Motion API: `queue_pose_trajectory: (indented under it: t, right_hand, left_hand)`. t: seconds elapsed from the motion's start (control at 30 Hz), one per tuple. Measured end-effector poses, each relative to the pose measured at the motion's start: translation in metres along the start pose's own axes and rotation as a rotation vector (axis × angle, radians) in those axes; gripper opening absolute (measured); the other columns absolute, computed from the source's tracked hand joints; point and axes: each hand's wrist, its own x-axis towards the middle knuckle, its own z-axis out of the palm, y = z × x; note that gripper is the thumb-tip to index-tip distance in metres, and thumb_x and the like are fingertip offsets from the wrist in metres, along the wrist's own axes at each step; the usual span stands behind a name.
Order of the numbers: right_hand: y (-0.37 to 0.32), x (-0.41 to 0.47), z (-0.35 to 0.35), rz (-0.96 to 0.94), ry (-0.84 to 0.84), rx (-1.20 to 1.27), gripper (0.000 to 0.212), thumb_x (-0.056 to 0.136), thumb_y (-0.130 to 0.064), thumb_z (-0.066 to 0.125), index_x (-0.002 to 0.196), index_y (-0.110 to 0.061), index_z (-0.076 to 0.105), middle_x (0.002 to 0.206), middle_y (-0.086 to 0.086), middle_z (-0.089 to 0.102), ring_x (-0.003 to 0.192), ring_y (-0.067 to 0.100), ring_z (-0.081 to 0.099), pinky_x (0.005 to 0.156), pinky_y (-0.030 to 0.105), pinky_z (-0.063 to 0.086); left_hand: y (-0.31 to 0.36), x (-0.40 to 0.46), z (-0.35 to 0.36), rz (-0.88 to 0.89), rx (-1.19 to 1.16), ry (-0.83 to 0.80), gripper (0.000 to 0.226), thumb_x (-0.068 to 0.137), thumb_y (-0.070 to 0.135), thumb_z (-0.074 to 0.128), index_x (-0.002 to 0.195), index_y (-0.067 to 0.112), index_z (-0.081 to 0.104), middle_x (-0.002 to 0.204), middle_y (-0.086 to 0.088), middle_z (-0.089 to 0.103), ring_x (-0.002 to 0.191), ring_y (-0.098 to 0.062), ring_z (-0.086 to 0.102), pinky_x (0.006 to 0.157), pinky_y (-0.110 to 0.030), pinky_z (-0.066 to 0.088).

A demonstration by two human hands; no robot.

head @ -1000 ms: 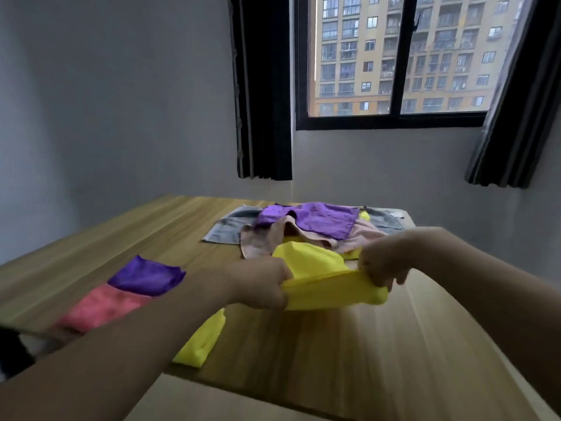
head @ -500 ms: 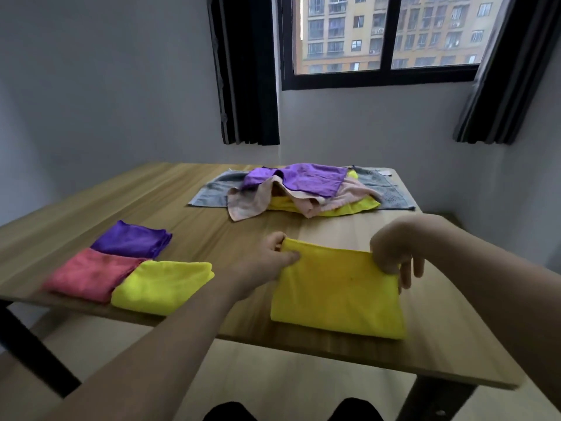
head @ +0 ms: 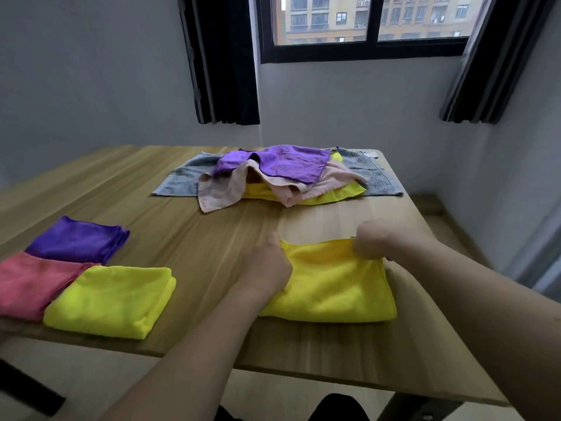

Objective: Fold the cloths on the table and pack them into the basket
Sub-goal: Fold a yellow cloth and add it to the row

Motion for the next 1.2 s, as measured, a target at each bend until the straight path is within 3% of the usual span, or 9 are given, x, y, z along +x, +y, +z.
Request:
queue_pose_trajectory:
  t: [0.07, 0.2, 0.4, 0.6, 0.73, 0.93, 1.03, 1.13, 1.2]
  right_hand:
    - [0.000, 0.008, 0.003, -0.039, 0.009, 0.032, 0.015, 0.085, -0.022, 0.049, 0.092, -0.009, 0.053, 0.100, 0.008, 0.059, 0.083, 0.024, 0.055, 0.076, 0.031, 0.047]
    - [-0.002, 0.022, 0.013, -0.169, -0.080, 0.223, 0.067, 0.080, -0.037, 0.058, 0.141, -0.022, 0.037, 0.140, 0.005, 0.041, 0.126, 0.025, 0.043, 0.101, 0.037, 0.043]
    - [-0.011, 0.019, 0.011, -0.198, -0.136, 0.095, 0.069, 0.079, -0.046, 0.070, 0.136, -0.016, 0.045, 0.136, 0.004, 0.048, 0.119, 0.023, 0.050, 0.094, 0.032, 0.044]
    - [-0.011, 0.005, -0.003, -0.310, -0.140, 0.279, 0.042, 0.079, -0.034, 0.073, 0.115, -0.013, 0.064, 0.112, 0.004, 0.065, 0.100, 0.023, 0.061, 0.090, 0.037, 0.051]
    - [-0.015, -0.007, -0.022, -0.317, -0.001, 0.357, 0.042, 0.084, -0.047, 0.065, 0.113, -0.016, 0.059, 0.110, 0.000, 0.060, 0.101, 0.022, 0.058, 0.090, 0.037, 0.051]
    - [-0.022, -0.007, -0.062, -0.416, 0.531, 0.210, 0.032, 0.083, -0.054, 0.051, 0.092, -0.024, 0.053, 0.107, 0.007, 0.059, 0.100, 0.028, 0.056, 0.084, 0.037, 0.048]
    - [-0.024, -0.015, -0.052, -0.311, 0.643, -0.028, 0.036, 0.088, -0.039, 0.056, 0.119, -0.021, 0.053, 0.126, 0.006, 0.053, 0.118, 0.029, 0.050, 0.094, 0.040, 0.040]
    - [-0.017, -0.016, -0.020, -0.220, 0.512, -0.208, 0.048, 0.085, -0.024, 0.050, 0.132, -0.025, 0.045, 0.138, 0.004, 0.043, 0.130, 0.029, 0.039, 0.102, 0.044, 0.035]
    - [-0.010, -0.019, 0.004, -0.277, 0.410, -0.042, 0.045, 0.084, -0.015, 0.047, 0.129, -0.020, 0.049, 0.132, 0.004, 0.049, 0.123, 0.026, 0.047, 0.095, 0.035, 0.042]
  left_hand:
    - [-0.003, 0.007, -0.001, -0.006, -0.023, -0.029, 0.037, 0.093, 0.016, 0.039, 0.131, 0.014, 0.041, 0.113, -0.013, 0.059, 0.099, -0.033, 0.057, 0.071, -0.035, 0.039]
    - [-0.005, 0.011, -0.008, -0.054, -0.075, -0.068, 0.032, 0.092, 0.019, 0.041, 0.124, 0.016, 0.043, 0.105, -0.010, 0.061, 0.092, -0.031, 0.059, 0.068, -0.036, 0.044]
    - [-0.004, 0.005, -0.008, -0.118, 0.070, -0.117, 0.042, 0.094, 0.037, 0.038, 0.128, 0.013, 0.045, 0.133, -0.012, 0.045, 0.121, -0.034, 0.047, 0.094, -0.043, 0.040]
    - [-0.001, 0.011, -0.026, -0.250, -0.599, -0.143, 0.023, 0.093, 0.024, 0.049, 0.113, 0.015, 0.046, 0.091, -0.002, 0.053, 0.077, -0.016, 0.052, 0.061, -0.031, 0.040]
    - [-0.014, 0.023, -0.055, -0.256, -0.814, 0.029, 0.023, 0.091, 0.011, 0.052, 0.113, 0.015, 0.049, 0.106, -0.005, 0.059, 0.086, -0.018, 0.058, 0.078, -0.036, 0.051]
    - [0.000, 0.002, -0.135, 0.283, -0.545, 0.566, 0.019, 0.093, 0.010, 0.047, 0.102, 0.018, 0.062, 0.094, -0.001, 0.069, 0.091, -0.022, 0.063, 0.081, -0.041, 0.051]
    - [0.002, -0.034, -0.126, 0.704, -0.017, 0.699, 0.020, 0.092, 0.014, 0.047, 0.106, 0.017, 0.061, 0.094, -0.004, 0.068, 0.086, -0.024, 0.064, 0.078, -0.042, 0.052]
    - [-0.008, -0.074, -0.071, 1.031, 0.284, 0.278, 0.024, 0.084, 0.016, 0.045, 0.103, 0.016, 0.060, 0.084, -0.005, 0.065, 0.072, -0.024, 0.061, 0.062, -0.038, 0.054]
    - [-0.021, -0.093, -0.042, 1.015, 0.358, -0.028, 0.035, 0.080, 0.021, 0.046, 0.114, 0.018, 0.055, 0.096, -0.004, 0.064, 0.082, -0.026, 0.061, 0.065, -0.039, 0.053]
